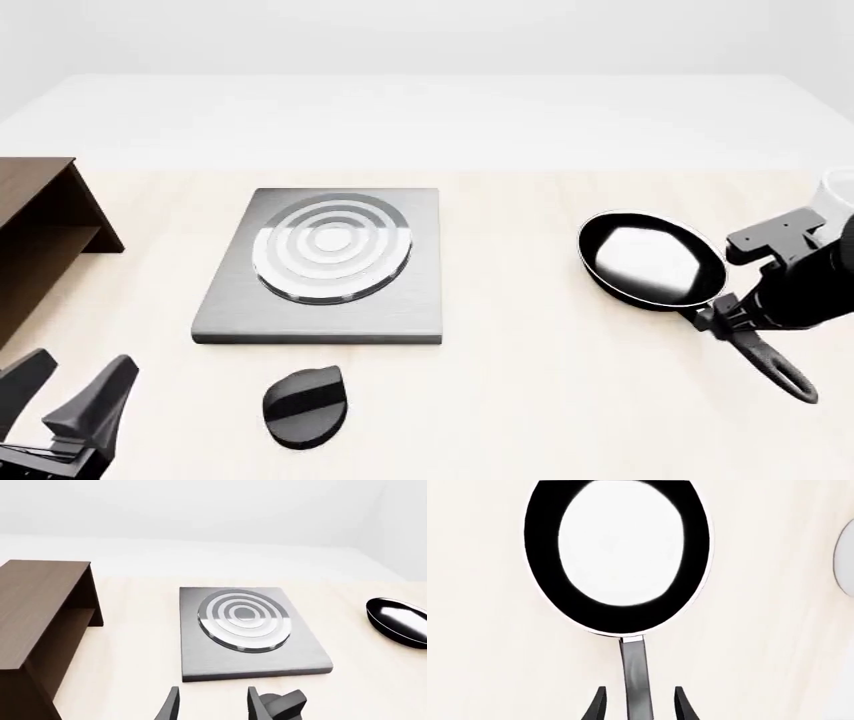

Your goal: Turn on the stove and put the frying pan on it.

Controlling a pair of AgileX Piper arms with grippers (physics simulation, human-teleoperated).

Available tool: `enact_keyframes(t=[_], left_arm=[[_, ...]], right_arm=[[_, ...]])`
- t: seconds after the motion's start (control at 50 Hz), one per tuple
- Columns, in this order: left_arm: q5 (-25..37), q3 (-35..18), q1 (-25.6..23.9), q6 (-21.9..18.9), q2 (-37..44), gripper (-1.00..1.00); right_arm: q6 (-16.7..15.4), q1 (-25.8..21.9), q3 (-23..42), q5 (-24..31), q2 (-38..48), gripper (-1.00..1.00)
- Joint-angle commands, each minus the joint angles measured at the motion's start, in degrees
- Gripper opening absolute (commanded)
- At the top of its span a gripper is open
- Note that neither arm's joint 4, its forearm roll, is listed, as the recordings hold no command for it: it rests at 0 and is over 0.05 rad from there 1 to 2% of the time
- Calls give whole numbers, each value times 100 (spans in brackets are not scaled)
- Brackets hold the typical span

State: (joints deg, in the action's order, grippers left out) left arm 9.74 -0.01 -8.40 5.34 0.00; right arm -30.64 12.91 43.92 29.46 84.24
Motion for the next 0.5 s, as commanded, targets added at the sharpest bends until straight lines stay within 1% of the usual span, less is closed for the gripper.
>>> enact_keyframes(t=[0.02,0.1,0.18,0.2,0.34,0.4,0.44,0.5], left_arm=[[-12,0,0,-23,0,100],[-10,0,2,-28,0,100],[-14,0,11,-26,0,100],[-10,0,15,-23,0,100],[-14,0,23,-32,0,100],[-11,0,26,-34,0,100],[-13,0,26,-53,0,100],[-13,0,30,-47,0,100]], right_arm=[[17,-10,-174,-307,279,100],[34,-8,-183,-382,375,100],[-40,79,-307,-593,545,100],[6,52,-323,-633,577,100],[1,119,-407,-802,739,100],[-44,169,-455,-890,828,100],[-143,238,-493,-955,921,100],[-110,211,-505,-987,950,100]])
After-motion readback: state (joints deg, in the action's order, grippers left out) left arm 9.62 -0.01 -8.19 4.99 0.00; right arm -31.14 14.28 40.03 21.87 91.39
